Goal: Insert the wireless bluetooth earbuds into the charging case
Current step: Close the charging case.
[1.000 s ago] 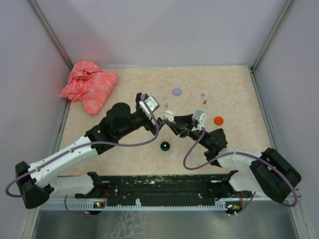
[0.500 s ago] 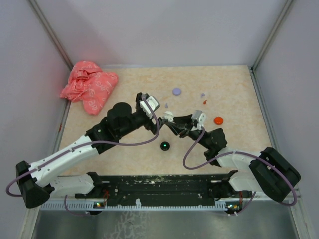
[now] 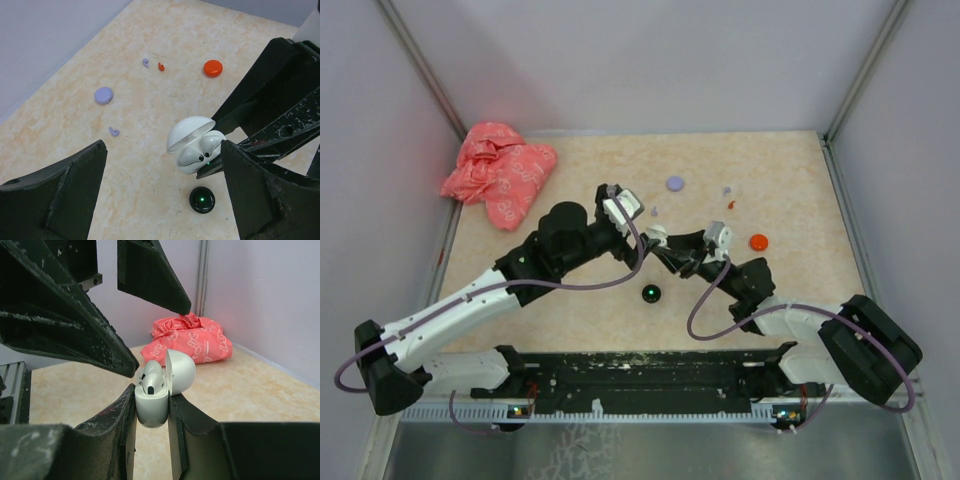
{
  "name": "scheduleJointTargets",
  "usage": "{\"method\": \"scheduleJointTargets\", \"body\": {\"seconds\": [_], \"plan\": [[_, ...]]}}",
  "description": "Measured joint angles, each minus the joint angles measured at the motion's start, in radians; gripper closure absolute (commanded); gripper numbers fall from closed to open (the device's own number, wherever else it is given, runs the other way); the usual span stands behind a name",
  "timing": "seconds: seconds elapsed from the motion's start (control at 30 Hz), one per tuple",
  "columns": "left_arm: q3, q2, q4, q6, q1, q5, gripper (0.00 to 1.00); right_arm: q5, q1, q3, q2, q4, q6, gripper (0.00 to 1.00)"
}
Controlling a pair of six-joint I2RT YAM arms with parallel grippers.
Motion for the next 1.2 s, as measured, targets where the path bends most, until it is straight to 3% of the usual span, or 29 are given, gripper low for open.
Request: {"method": "scheduleJointTargets", "body": {"seconds": [0.13,0.5,0.73,1.2], "plan": [[0.028,-0.003,-0.028,-0.021,0.029,0.054,0.01,-0.016,0.000,0.000,0.005,0.002,0.001,1.00],[0.047,-0.020,-0.080,-0.142,0.235,0.523,0.01,-0.103,0.000,0.042,0.018,0.024,0.022,1.00],[0.047,0.009,-0.087,-0.173,0.260,0.728,0.06,-0.141,0.000,0.054,0.046,0.038,0.046,1.00],[0.047,0.053,-0.064,-0.174,0.282,0.887,0.13,-0.183,-0.003,0.066,0.079,0.074,0.094,1.00]]}}
